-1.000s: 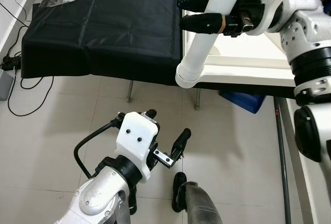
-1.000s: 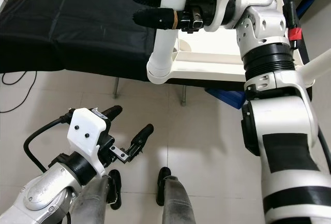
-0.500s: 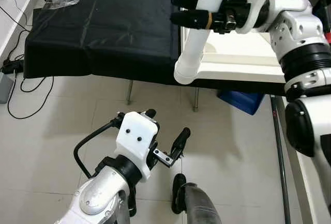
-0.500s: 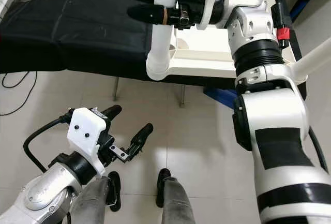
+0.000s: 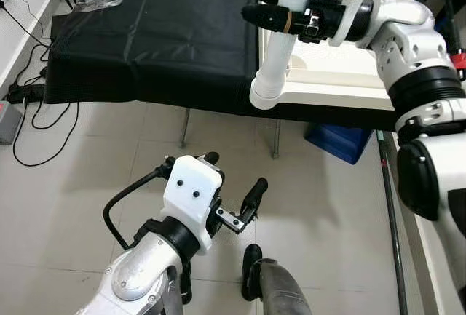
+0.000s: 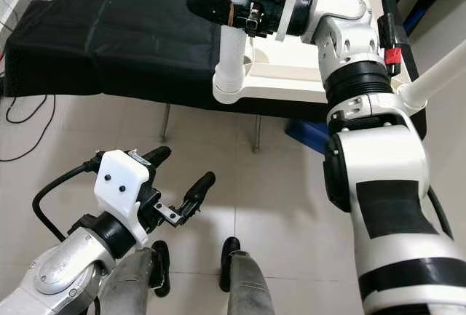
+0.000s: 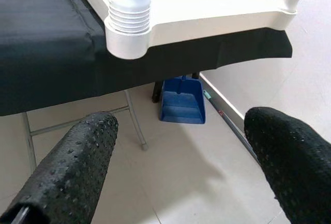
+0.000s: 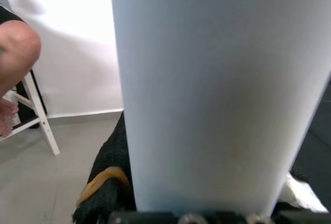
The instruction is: Building children table
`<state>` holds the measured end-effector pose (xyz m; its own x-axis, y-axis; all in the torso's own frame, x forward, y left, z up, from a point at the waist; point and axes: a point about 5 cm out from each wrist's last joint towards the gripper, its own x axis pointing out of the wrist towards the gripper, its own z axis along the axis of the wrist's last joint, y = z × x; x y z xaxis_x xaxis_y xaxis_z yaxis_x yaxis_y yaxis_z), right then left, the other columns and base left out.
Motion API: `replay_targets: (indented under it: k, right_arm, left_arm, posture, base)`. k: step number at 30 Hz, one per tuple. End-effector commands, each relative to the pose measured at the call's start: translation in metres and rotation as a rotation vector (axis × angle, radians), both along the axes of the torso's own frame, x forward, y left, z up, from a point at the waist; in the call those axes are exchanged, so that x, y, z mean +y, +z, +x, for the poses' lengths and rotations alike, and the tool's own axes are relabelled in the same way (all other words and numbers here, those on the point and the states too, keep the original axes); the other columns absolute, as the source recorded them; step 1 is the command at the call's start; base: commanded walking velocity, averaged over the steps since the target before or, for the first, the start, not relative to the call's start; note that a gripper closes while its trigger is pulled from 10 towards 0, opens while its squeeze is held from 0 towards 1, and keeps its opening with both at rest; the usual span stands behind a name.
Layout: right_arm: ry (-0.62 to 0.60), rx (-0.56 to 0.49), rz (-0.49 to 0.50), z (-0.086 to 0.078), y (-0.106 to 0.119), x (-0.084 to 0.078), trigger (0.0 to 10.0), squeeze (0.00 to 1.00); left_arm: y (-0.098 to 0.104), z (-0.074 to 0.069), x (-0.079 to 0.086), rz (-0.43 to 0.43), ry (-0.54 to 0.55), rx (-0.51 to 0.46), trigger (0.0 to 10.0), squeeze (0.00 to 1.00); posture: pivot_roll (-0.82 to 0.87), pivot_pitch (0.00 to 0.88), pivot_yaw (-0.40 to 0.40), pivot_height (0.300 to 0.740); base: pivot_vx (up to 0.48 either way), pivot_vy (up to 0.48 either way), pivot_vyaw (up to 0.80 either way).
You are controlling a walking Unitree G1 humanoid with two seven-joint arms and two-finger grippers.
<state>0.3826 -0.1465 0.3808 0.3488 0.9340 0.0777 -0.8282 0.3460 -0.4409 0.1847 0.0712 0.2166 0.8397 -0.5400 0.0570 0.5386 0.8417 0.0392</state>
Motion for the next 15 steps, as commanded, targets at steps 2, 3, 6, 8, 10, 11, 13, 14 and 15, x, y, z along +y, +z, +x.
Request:
replay_targets:
  k: [2,3,6,8,10,11,13,14,15]
  right_arm:
    - [-0.167,0.148,-0.033,0.014,-0.038,-0.013,0.0,0.0]
    - [-0.196,0.156,-0.018,0.015,-0.039,-0.013,0.0,0.0]
    - [-0.257,0.165,0.014,0.019,-0.041,-0.014,0.0,0.0]
    - [-0.295,0.166,0.033,0.021,-0.041,-0.016,0.0,0.0]
    - [-0.337,0.166,0.054,0.023,-0.041,-0.018,0.0,0.0]
    - [-0.358,0.171,0.065,0.024,-0.042,-0.019,0.0,0.0]
    - [-0.369,0.176,0.071,0.024,-0.043,-0.019,0.0,0.0]
    - [-0.384,0.179,0.081,0.025,-0.043,-0.02,0.0,0.0]
    - [-0.41,0.185,0.091,0.026,-0.045,-0.021,0.0,0.0]
  left_arm:
    - [-0.002,-0.001,-0.001,-0.004,-0.01,0.016,10.0,0.0]
    - [-0.002,-0.001,0.0,-0.005,-0.008,0.015,10.0,0.0]
    - [-0.002,0.0,0.0,0.0,-0.006,0.011,10.0,0.0]
    - [-0.002,0.0,0.001,0.001,-0.005,0.011,10.0,0.0]
    - [-0.002,0.001,0.001,0.001,-0.004,0.011,10.0,0.0]
    - [-0.002,0.001,0.001,0.002,-0.002,0.012,10.0,0.0]
    - [-0.002,0.001,0.002,0.002,-0.002,0.012,10.0,0.0]
    - [-0.002,0.001,0.002,0.002,-0.001,0.012,10.0,0.0]
    - [-0.002,0.001,0.002,0.003,-0.001,0.013,10.0,0.0]
  posture:
    - [0.17,0.418,-0.075,0.74]
    - [0.17,0.418,-0.075,0.74]
    - [0.17,0.416,-0.077,0.74]
    - [0.17,0.422,-0.076,0.74]
    - [0.17,0.422,-0.076,0.74]
    - [0.17,0.423,-0.078,0.74]
    - [0.17,0.423,-0.078,0.74]
    - [0.17,0.423,-0.078,0.74]
    - [0.17,0.425,-0.076,0.74]
  base:
    - [0.0,0.0,0.0]
    - [0.0,0.0,0.0]
    - [0.0,0.0,0.0]
    - [0.0,0.0,0.0]
    - [0.0,0.0,0.0]
    - [0.0,0.0,0.0]
    - [0.0,0.0,0.0]
    - [0.0,0.0,0.0]
    - [0.0,0.0,0.0]
